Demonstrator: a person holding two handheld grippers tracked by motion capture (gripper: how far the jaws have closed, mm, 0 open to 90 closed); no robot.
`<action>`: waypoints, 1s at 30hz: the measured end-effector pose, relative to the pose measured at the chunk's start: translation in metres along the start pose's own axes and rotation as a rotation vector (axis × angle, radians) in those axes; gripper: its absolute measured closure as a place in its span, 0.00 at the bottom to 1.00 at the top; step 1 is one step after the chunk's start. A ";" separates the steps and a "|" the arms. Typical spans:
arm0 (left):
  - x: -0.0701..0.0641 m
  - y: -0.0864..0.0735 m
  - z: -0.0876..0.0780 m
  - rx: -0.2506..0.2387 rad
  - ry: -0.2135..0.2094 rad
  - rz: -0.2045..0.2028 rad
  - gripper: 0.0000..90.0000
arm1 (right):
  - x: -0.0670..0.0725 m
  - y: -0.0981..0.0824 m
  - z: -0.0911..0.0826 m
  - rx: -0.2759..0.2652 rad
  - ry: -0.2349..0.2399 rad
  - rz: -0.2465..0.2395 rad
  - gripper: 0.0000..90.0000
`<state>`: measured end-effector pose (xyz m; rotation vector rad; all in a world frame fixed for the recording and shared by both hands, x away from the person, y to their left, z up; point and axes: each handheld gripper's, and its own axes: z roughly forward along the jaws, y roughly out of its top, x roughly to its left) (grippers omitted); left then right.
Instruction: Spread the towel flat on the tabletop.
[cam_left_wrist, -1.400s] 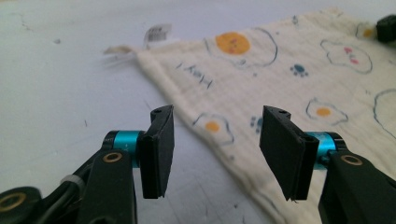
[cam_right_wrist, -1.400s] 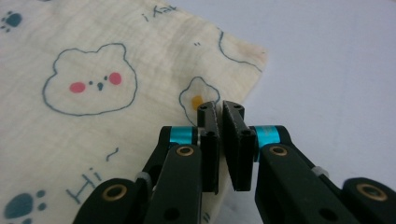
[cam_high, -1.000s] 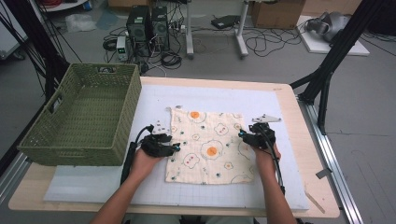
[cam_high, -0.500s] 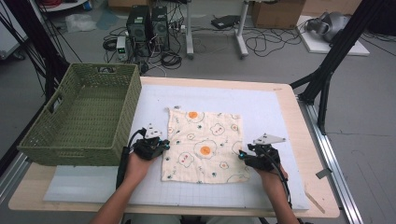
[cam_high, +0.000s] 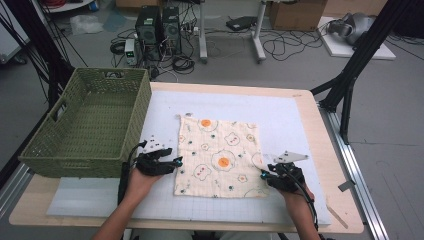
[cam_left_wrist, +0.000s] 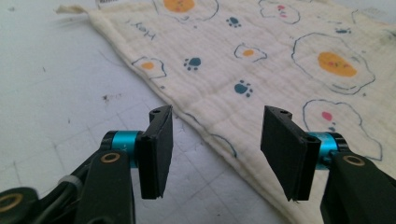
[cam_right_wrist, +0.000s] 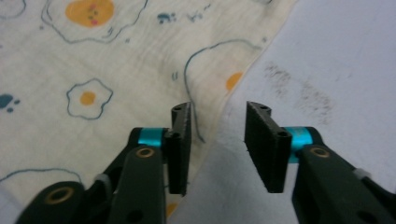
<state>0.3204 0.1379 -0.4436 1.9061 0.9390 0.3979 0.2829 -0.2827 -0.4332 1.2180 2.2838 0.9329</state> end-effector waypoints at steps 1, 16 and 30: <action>0.001 0.000 -0.001 -0.013 -0.004 -0.003 0.47 | -0.001 0.001 -0.003 -0.025 -0.015 0.001 0.58; -0.001 0.003 -0.006 -0.117 -0.001 -0.033 0.25 | -0.002 0.002 0.008 -0.088 0.020 -0.054 0.75; -0.001 0.007 -0.011 -0.187 -0.007 -0.037 0.25 | -0.029 -0.004 -0.014 -0.165 -0.086 0.065 0.45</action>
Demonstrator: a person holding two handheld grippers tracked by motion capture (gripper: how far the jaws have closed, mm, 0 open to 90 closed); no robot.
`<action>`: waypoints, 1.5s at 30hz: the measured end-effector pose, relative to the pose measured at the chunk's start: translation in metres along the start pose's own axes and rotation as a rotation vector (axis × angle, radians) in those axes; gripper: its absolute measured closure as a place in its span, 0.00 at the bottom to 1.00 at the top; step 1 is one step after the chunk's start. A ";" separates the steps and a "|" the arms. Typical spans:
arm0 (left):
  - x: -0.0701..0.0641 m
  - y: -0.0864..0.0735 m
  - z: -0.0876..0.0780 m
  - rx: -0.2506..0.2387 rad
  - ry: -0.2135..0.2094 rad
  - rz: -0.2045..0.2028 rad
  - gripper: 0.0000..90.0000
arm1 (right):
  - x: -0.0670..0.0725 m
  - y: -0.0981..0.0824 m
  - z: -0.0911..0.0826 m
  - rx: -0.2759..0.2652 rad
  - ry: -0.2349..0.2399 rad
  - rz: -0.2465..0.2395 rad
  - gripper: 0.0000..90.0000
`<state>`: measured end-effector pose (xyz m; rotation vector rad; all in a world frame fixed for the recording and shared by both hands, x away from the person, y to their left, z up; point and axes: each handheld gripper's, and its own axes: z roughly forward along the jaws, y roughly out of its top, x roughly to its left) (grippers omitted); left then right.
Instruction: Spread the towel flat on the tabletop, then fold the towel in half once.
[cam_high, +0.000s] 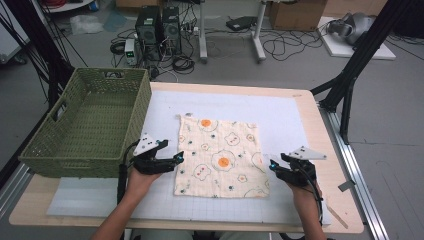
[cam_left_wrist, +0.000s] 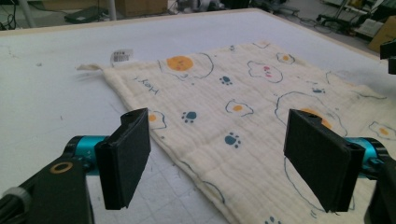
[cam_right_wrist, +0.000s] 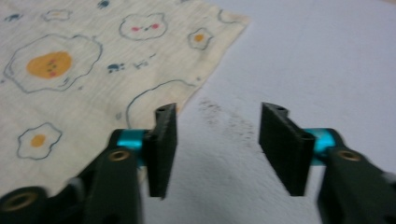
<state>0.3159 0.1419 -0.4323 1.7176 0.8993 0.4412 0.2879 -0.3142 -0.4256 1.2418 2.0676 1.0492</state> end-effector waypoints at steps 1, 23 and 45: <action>0.000 0.000 0.000 -0.004 -0.002 -0.004 0.24 | -0.002 -0.001 -0.002 -0.007 -0.010 0.015 0.41; -0.001 0.003 -0.001 -0.014 -0.060 0.012 0.24 | -0.006 -0.001 -0.008 -0.055 0.035 -0.026 0.13; 0.011 0.014 0.008 0.013 -0.036 -0.075 0.20 | 0.005 -0.004 -0.003 -0.034 0.062 -0.053 0.13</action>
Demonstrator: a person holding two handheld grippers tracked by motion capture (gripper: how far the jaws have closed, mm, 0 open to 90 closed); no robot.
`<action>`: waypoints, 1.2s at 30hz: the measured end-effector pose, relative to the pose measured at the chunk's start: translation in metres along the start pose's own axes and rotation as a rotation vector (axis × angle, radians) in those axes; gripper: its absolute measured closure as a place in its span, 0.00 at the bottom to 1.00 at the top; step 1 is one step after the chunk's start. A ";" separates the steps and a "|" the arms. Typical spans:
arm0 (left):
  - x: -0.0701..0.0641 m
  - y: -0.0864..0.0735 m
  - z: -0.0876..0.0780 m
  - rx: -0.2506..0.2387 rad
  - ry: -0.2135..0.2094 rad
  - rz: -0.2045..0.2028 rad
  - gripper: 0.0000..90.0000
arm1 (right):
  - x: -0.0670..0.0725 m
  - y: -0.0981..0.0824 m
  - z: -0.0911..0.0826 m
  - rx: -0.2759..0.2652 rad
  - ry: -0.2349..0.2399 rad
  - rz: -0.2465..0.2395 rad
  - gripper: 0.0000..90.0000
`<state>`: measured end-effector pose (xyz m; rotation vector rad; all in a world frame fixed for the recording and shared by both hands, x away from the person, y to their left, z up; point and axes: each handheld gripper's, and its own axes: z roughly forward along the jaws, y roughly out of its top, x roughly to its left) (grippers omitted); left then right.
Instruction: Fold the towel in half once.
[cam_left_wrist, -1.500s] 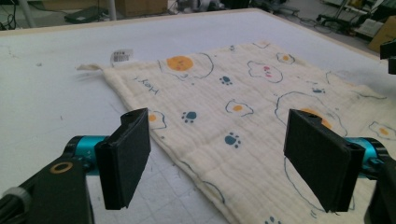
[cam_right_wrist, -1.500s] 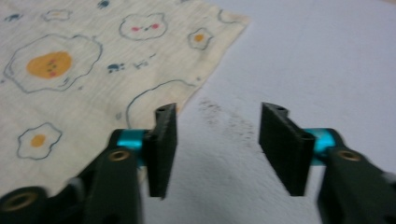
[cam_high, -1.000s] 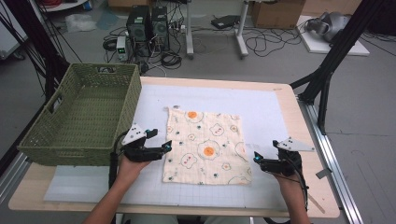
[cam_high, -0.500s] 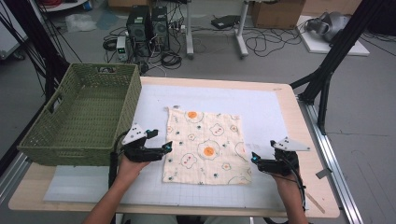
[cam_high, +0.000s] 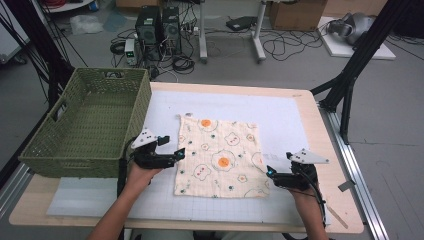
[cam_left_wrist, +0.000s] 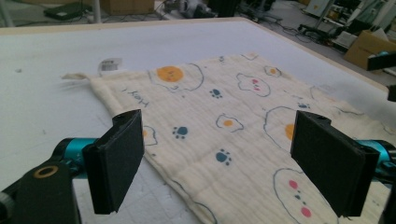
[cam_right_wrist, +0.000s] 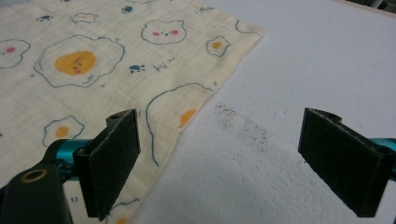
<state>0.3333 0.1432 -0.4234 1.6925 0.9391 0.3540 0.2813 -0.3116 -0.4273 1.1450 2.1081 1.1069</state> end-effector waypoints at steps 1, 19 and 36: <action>0.001 0.002 0.001 0.000 0.012 -0.008 0.20 | 0.000 0.000 0.000 0.002 0.002 0.001 0.13; 0.026 0.057 0.056 0.078 0.091 0.036 0.31 | -0.001 -0.001 0.004 -0.001 0.000 0.018 0.14; 0.056 0.042 0.097 0.183 0.224 0.000 0.45 | -0.006 0.000 0.008 -0.010 0.023 0.044 0.15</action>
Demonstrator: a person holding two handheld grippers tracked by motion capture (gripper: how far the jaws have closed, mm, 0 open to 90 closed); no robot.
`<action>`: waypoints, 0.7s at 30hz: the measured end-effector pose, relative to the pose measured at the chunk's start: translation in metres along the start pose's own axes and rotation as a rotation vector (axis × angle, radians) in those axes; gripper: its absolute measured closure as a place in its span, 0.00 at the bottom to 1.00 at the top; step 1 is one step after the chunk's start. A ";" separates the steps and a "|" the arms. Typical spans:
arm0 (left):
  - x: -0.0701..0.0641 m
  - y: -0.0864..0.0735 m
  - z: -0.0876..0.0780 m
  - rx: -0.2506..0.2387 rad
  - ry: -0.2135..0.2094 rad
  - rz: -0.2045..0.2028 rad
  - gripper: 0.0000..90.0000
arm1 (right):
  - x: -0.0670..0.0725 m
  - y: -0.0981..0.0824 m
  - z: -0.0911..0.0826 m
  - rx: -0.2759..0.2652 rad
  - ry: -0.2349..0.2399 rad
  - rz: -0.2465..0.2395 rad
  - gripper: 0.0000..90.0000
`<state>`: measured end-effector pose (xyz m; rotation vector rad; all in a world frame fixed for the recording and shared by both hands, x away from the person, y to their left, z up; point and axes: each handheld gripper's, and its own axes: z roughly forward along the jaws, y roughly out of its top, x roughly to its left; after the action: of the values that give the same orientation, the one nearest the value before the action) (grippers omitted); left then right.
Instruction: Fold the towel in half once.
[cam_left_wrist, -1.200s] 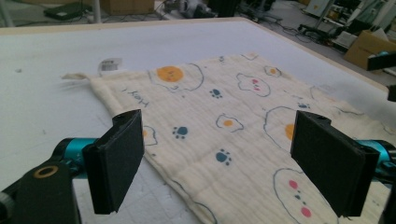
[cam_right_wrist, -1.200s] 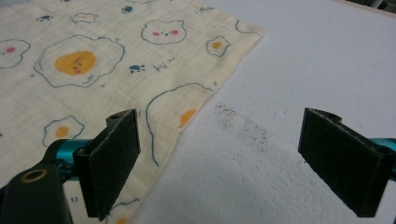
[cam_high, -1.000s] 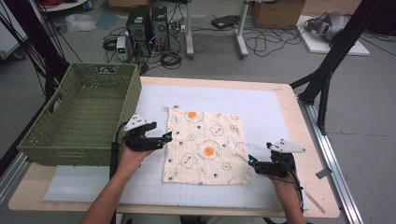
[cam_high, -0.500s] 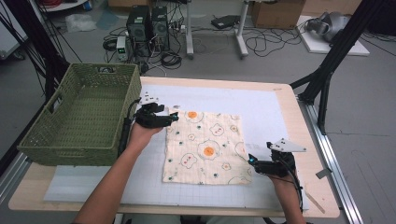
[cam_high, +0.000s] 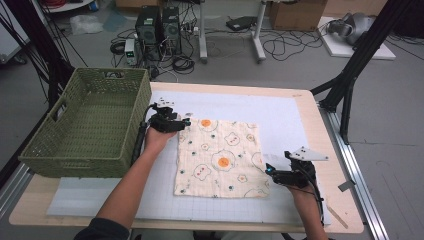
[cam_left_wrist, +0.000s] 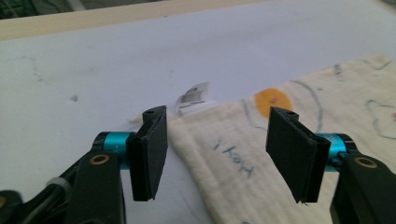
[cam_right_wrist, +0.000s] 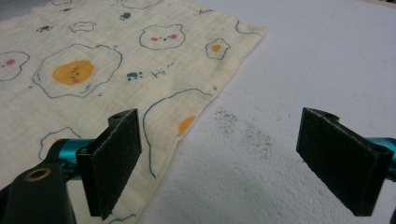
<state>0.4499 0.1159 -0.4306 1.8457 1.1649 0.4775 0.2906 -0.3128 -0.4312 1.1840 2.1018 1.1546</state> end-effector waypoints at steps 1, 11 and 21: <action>0.001 -0.002 0.003 0.009 0.014 -0.005 0.46 | 0.000 0.000 0.000 0.000 -0.003 0.003 0.15; -0.009 -0.012 0.022 0.077 0.071 0.115 0.55 | -0.001 0.001 0.004 0.011 -0.002 -0.001 0.15; -0.011 -0.013 0.021 0.074 -0.009 0.157 0.86 | -0.005 0.009 0.013 0.016 0.010 0.023 0.15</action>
<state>0.4524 0.0982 -0.4515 2.0108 1.0481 0.5196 0.3068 -0.3090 -0.4309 1.2156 2.1139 1.1580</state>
